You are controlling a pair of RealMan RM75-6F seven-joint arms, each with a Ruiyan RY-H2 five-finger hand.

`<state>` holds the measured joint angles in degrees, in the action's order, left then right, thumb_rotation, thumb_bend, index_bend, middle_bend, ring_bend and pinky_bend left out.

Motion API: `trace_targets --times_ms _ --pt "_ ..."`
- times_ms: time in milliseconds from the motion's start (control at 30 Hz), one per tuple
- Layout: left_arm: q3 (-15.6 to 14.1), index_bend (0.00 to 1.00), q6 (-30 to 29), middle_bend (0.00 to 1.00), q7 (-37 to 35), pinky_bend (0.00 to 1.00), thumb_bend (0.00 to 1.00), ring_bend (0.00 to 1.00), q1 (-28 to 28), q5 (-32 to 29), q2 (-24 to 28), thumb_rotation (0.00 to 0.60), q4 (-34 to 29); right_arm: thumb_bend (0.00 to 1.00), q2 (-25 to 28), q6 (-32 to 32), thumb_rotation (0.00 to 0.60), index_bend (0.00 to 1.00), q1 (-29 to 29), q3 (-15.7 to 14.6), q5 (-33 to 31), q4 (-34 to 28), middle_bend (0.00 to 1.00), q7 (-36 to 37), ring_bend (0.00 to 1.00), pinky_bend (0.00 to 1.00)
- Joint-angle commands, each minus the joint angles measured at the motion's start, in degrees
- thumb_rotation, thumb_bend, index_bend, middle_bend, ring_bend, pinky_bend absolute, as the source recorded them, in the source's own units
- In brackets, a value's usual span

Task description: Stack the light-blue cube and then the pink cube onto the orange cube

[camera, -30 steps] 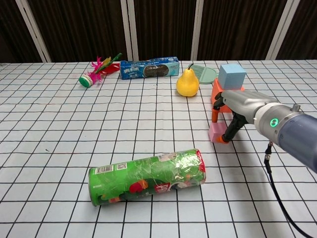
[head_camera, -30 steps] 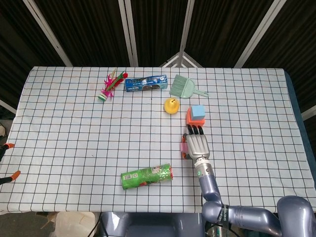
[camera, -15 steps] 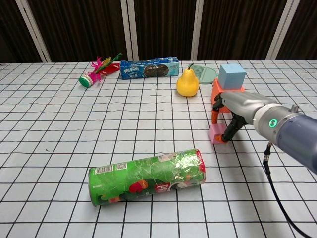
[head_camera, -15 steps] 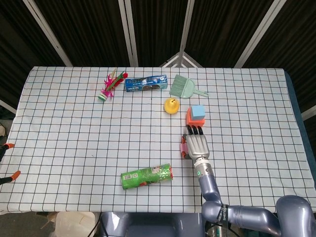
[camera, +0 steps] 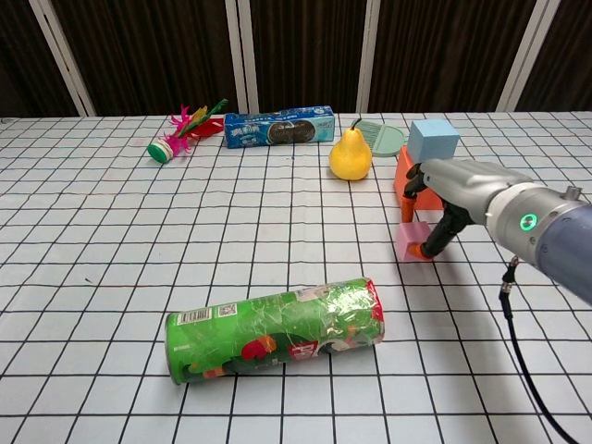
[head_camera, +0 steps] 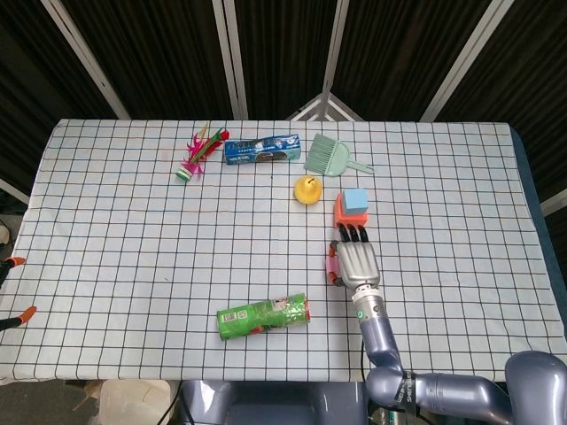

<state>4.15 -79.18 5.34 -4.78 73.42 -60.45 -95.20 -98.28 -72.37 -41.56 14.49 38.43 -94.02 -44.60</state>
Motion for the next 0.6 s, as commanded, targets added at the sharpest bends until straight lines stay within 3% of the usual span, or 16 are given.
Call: trace_targets --times_ms 33,333,600 --pt "-0.1 0.22 0.2 0.02 -0.2 0.02 0.21 0.0 -0.1 0.1 0.1 0.6 0.0 0.35 1.5 -1.7 0.6 0.49 1.0 -0.4 0.3 -2.2 0.1 -0.3 0.06 0.0" --pt "-0.2 0.22 0.1 0.02 -0.5 0.02 0.21 0.0 0.0 0.6 0.2 0.6 -0.2 0.35 6.1 -6.2 0.6 0.49 2.6 -0.1 0.5 -7.8 0.1 -2.1 0.06 0.0" --pt "-0.4 0.22 -0.3 0.02 -0.7 0.02 0.21 0.0 0.2 1.0 0.4 0.6 -0.4 0.35 8.9 -6.7 0.6 0.49 1.1 3.4 -1.8 -9.7 0.1 -4.2 0.06 0.0"
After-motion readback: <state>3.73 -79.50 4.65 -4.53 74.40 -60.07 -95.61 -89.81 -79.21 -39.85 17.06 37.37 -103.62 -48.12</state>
